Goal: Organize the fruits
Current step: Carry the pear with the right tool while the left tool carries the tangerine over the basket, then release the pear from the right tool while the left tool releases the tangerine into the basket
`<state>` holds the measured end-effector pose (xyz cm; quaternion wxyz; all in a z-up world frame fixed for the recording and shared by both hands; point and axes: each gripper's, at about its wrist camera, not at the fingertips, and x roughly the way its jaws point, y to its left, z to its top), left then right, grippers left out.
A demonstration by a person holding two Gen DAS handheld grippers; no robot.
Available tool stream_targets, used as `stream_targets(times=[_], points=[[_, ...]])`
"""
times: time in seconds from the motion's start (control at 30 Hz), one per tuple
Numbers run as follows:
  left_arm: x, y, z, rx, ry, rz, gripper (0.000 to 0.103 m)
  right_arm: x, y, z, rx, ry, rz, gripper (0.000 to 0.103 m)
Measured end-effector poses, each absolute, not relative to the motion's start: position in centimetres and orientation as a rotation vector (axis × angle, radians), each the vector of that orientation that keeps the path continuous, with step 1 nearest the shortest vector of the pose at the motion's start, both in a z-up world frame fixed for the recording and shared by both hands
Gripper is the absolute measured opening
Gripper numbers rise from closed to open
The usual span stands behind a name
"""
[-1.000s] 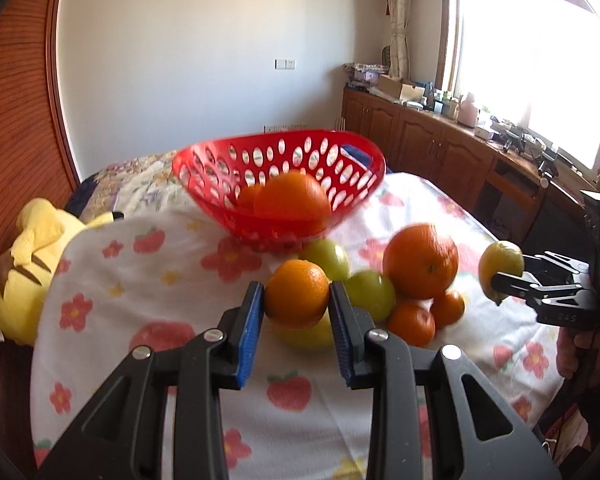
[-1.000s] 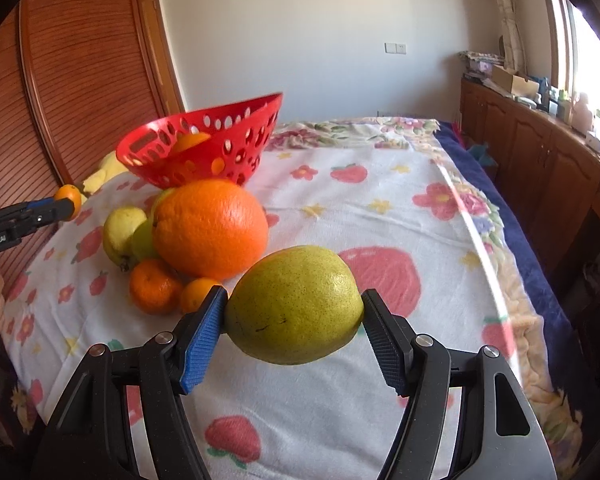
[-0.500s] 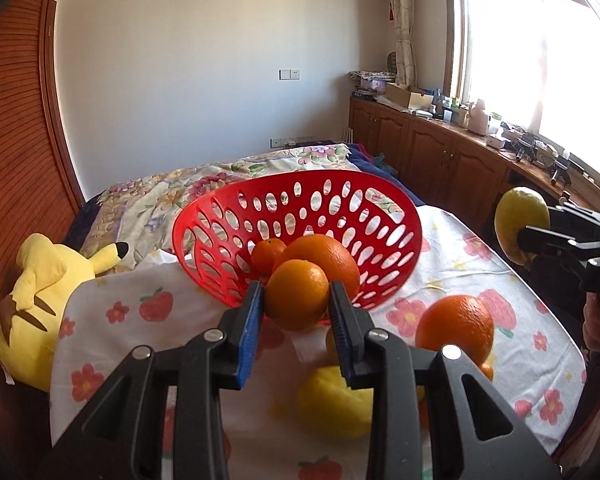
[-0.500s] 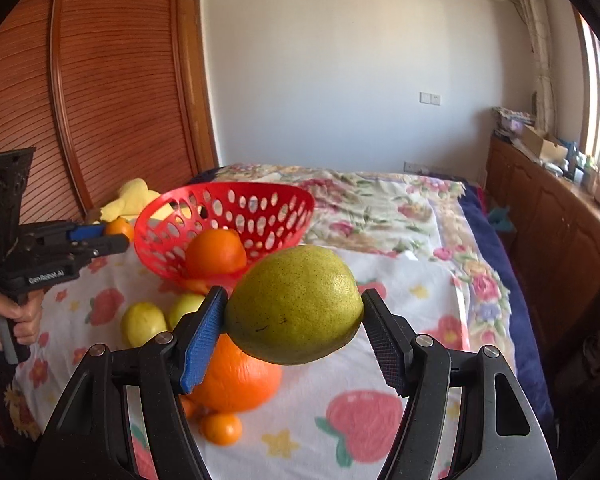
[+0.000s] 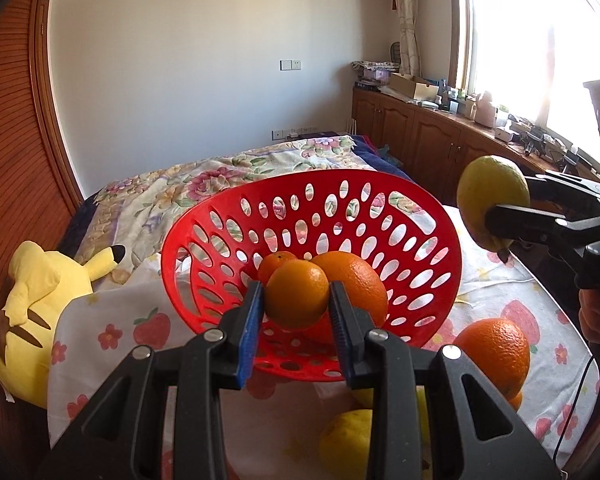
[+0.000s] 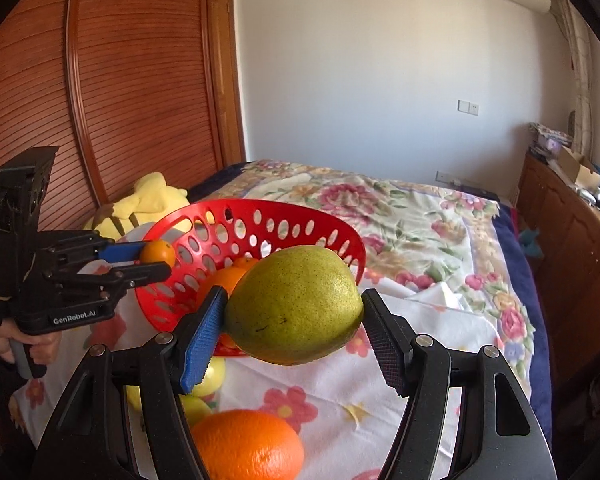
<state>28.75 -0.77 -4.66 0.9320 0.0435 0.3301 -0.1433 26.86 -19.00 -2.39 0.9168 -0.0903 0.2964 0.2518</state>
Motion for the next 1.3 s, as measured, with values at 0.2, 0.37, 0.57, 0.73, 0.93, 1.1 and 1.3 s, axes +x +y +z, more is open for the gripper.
stream_targets(times=[0.2,0.37,0.57,0.73,0.93,1.1,1.3], points=[[29.1,-0.7,-5.1,0.090,0.683,-0.294,0.031,28.8,-18.1,-2.7,-0.211,0.636,0.532,0.070],[29.5,-0.7,-5.2,0.090,0.687,-0.292,0.031,30.9,-16.3,-3.4,-0.268,0.664,0.546,0.070],[30.1,-0.7,-5.2,0.092,0.688,-0.289,0.031,34.2,-14.6,-4.1,-0.321,0.714,0.551,0.070],[31.1,-0.5,-4.7,0.089,0.689,-0.286,0.031,35.5,-13.4,-5.6,-0.383,0.751,0.551,0.070],[31.9,-0.3,-4.7,0.080,0.691,-0.282,0.031,36.1,-13.2,-6.7,-0.399,0.779,0.534,0.070],[32.4,-0.4,-5.2,0.082,0.706,-0.285,0.031,36.6,-12.7,-7.7,-0.427,0.804,0.529,0.070],[32.6,-0.9,-5.6,0.094,0.721,-0.284,0.031,36.4,-13.0,-7.6,-0.411,0.788,0.529,0.070]])
